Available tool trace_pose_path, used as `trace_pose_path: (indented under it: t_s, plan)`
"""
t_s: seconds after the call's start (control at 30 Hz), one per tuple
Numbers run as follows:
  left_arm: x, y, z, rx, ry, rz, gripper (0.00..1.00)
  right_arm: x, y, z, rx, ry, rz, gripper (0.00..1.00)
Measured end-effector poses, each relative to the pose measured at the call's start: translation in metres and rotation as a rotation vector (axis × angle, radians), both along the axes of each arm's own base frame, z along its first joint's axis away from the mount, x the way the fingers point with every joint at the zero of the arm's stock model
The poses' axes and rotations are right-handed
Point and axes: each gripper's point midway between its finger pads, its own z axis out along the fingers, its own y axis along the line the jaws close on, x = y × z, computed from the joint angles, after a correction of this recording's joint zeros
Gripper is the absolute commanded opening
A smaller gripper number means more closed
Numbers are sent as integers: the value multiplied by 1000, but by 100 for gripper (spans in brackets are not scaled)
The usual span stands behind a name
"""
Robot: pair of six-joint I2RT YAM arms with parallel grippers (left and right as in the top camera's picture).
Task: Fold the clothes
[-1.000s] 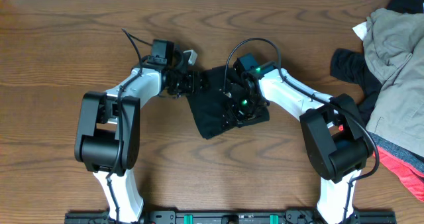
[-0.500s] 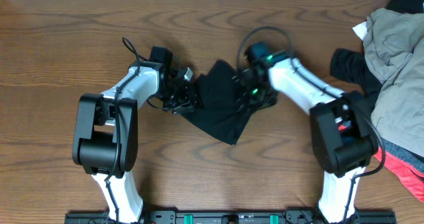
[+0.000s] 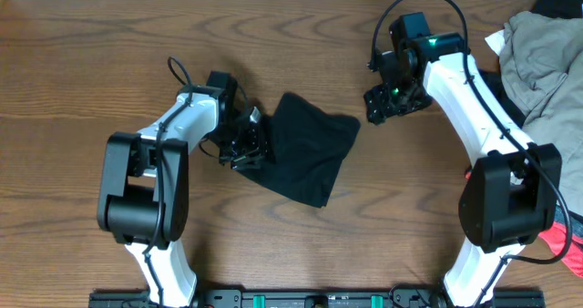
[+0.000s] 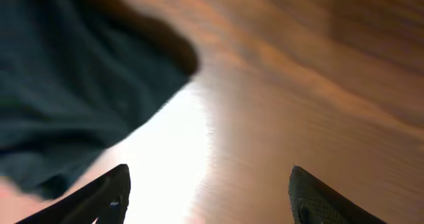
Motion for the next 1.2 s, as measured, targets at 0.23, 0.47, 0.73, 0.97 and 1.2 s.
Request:
trace_pose_path:
  t_s: [0.23, 0.47, 0.73, 0.97, 1.2]
  plan:
    - [24, 21, 46, 120, -268, -2, 80, -18, 52, 6, 144, 37, 108, 74]
    - [56, 39, 64, 236, -486, -54, 88, -37, 99, 5, 183, 31, 230, 74]
    - [43, 38, -2, 229, -335, -175, 89, -44, 109, 4, 183, 37, 265, 74]
    - [40, 11, 1, 33, -321, -202, 89, -44, 109, 4, 183, 36, 266, 74]
    - [27, -15, 8, -153, -284, -219, 88, -42, 110, 4, 187, 25, 269, 75]
